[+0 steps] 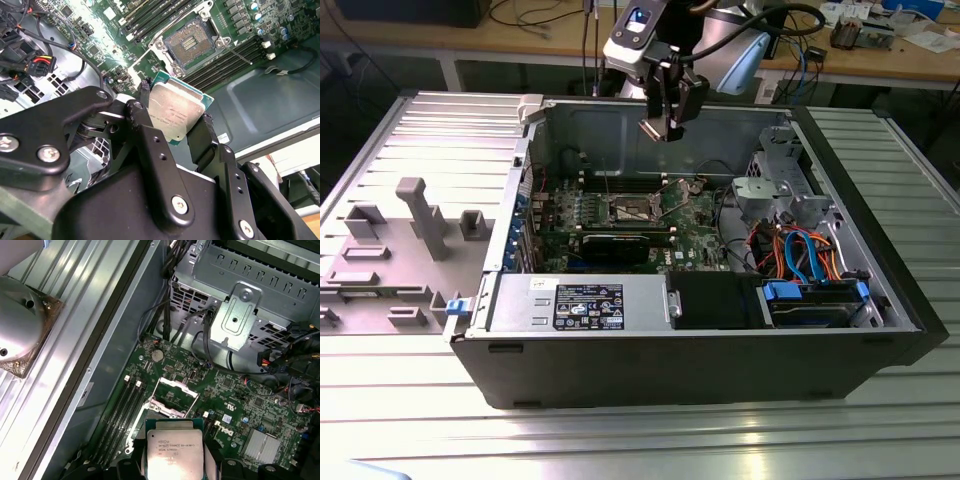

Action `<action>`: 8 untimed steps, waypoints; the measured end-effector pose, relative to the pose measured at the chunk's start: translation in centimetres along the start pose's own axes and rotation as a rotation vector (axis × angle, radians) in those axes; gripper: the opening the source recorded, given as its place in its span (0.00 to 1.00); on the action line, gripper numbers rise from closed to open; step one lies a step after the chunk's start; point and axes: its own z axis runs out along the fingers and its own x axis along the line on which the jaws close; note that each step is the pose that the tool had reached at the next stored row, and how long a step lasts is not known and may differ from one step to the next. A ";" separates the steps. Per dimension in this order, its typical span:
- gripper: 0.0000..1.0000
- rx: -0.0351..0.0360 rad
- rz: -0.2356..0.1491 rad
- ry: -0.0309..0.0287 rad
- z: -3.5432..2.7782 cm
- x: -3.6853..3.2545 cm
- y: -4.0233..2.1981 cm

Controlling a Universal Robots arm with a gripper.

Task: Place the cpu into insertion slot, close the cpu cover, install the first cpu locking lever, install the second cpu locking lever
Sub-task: 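Place the cpu into insertion slot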

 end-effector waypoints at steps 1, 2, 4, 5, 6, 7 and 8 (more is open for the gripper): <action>0.55 -0.0002 0.008 -0.0006 0.00 0.00 0.00; 0.55 -0.0002 0.014 -0.0011 0.00 0.00 0.00; 0.55 -0.0004 0.028 -0.0023 0.01 0.00 0.00; 0.55 -0.0005 0.035 -0.0029 0.00 0.00 0.00; 0.55 -0.0006 0.042 -0.0034 0.01 0.00 0.00; 0.55 -0.0008 0.052 -0.0042 0.01 0.00 0.00; 0.55 -0.0009 0.065 -0.0052 0.01 0.00 0.00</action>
